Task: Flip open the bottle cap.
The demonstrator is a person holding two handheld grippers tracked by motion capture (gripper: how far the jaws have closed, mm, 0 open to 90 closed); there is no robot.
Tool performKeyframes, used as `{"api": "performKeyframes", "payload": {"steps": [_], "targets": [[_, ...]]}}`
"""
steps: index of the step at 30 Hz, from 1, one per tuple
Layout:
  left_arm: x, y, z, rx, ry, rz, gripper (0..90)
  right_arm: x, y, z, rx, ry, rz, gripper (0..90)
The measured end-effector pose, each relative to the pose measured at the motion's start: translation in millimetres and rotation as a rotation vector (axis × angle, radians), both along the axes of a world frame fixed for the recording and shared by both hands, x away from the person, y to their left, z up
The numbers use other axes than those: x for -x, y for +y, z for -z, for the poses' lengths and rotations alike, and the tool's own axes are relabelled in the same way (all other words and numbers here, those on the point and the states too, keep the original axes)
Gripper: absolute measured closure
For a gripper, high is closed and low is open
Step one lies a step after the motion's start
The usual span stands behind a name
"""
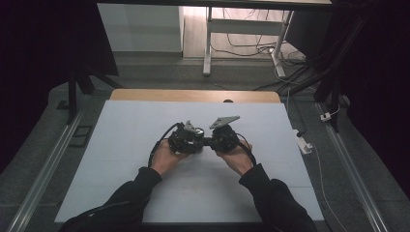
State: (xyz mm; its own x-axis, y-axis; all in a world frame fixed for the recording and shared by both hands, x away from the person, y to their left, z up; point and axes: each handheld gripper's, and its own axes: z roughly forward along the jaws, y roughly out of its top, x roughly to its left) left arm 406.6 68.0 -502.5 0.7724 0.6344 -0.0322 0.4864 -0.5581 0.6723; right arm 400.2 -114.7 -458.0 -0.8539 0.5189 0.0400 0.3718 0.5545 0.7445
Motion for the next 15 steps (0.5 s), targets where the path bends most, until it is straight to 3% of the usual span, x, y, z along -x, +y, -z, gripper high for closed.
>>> {"api": "performKeyframes", "payload": {"steps": [15], "targets": [[0.0, 0.2, -0.2, -0.007, -0.001, 0.004, 53.9, 3.9, 3.2, -9.2, -0.017, -0.013, -0.013, 89.2]]}}
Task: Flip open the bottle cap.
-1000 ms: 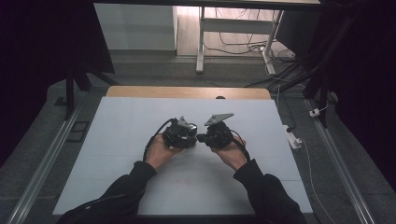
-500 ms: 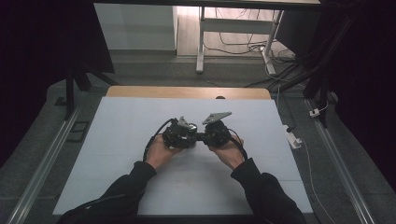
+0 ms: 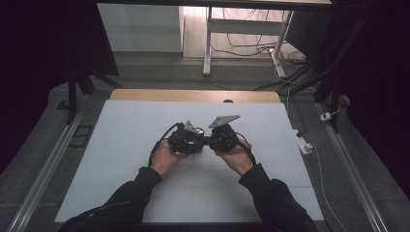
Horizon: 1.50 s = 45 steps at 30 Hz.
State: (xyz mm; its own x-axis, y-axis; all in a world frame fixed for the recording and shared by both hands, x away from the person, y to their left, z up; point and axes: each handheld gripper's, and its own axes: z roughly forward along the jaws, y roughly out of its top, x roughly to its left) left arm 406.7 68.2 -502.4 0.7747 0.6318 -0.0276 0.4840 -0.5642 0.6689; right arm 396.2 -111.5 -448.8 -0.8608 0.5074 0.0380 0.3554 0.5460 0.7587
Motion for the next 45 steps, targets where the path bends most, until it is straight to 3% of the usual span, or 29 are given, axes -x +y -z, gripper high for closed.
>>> {"api": "performKeyframes", "payload": {"steps": [33, 45], "targets": [[0.3, 0.1, 1.2, 0.008, -0.003, -0.003, 54.0, -15.8, -2.6, -13.8, -0.044, -0.055, 0.049, 89.3], [0.5, 0.3, 2.1, 0.014, -0.011, 0.000, 53.8, -27.4, -4.2, -8.6, -0.045, -0.030, 0.095, 89.3]]}}
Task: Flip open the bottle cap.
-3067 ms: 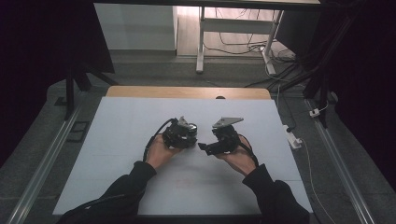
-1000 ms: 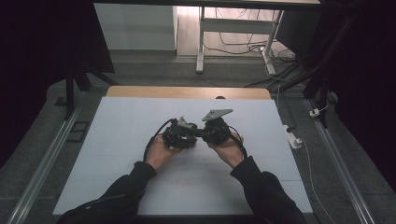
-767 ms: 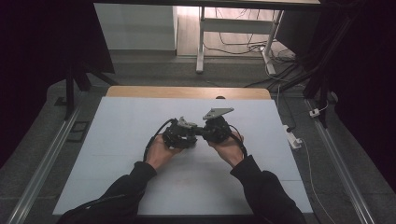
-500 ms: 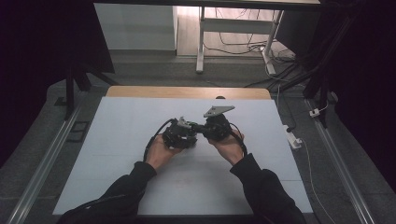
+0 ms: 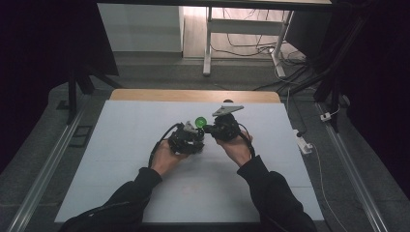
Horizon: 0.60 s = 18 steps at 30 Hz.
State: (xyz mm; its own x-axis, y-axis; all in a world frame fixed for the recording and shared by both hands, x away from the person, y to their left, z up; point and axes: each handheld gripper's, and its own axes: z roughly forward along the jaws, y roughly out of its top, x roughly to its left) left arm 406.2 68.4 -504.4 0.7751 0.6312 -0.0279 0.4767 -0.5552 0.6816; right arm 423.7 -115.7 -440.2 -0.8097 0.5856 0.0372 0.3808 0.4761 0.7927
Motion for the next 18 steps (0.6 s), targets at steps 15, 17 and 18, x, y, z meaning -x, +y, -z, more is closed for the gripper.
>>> {"api": "performKeyframes", "payload": {"steps": [15, 17, 18], "targets": [[3.2, -3.1, -2.9, -0.046, -0.020, 0.044, 42.6, 7.5, -2.6, -3.0, -0.003, -0.008, -0.009, 78.4], [5.4, -1.6, -5.9, -0.041, -0.024, 0.044, 38.3, 11.1, -4.4, -2.7, 0.000, -0.005, -0.004, 75.6], [6.2, -0.2, -7.6, -0.036, -0.024, 0.044, 38.3, 11.1, -4.4, -2.7, 0.000, -0.005, -0.004, 75.6]]}}
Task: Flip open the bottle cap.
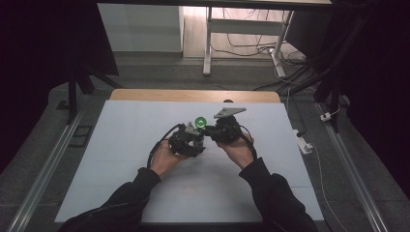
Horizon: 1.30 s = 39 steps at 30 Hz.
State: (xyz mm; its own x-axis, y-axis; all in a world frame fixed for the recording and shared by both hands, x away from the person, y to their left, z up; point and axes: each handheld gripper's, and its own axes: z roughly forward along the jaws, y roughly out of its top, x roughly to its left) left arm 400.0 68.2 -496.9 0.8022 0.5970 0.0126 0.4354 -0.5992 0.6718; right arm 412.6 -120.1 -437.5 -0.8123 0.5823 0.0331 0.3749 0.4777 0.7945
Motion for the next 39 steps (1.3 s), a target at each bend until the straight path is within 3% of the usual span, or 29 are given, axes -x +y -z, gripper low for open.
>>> {"api": "performKeyframes", "payload": {"steps": [3, 8, 19, 26, 29, 33, 39], "targets": [[1.5, 6.0, -4.7, 0.028, 0.013, -0.010, 33.9, 3.6, -2.5, 0.1, 0.000, 0.002, 0.005, 71.5], [2.9, 17.6, -7.2, 0.085, 0.070, -0.017, 27.1, 8.1, -8.9, -0.8, -0.016, 0.020, 0.012, 63.7], [12.2, 33.1, -11.2, 0.113, 0.132, -0.021, 22.5, 17.0, -8.5, 0.5, -0.010, 0.040, -0.006, 49.3], [22.7, 39.9, -16.7, 0.126, 0.148, -0.011, 14.5, 22.4, -7.8, 1.7, -0.018, 0.055, -0.008, 39.2], [27.1, 42.7, -17.6, 0.109, 0.165, -0.010, 10.1, 23.8, -7.8, 2.2, -0.023, 0.061, -0.008, 36.2], [34.5, 50.0, -17.8, 0.096, 0.158, -0.005, 4.3, 29.5, -8.4, 3.6, -0.023, 0.080, -0.005, 27.7], [45.0, 62.1, -21.0, 0.110, 0.134, 0.006, 2.4, 35.9, -10.5, 3.4, -0.031, 0.097, -0.015, 21.0]]}}
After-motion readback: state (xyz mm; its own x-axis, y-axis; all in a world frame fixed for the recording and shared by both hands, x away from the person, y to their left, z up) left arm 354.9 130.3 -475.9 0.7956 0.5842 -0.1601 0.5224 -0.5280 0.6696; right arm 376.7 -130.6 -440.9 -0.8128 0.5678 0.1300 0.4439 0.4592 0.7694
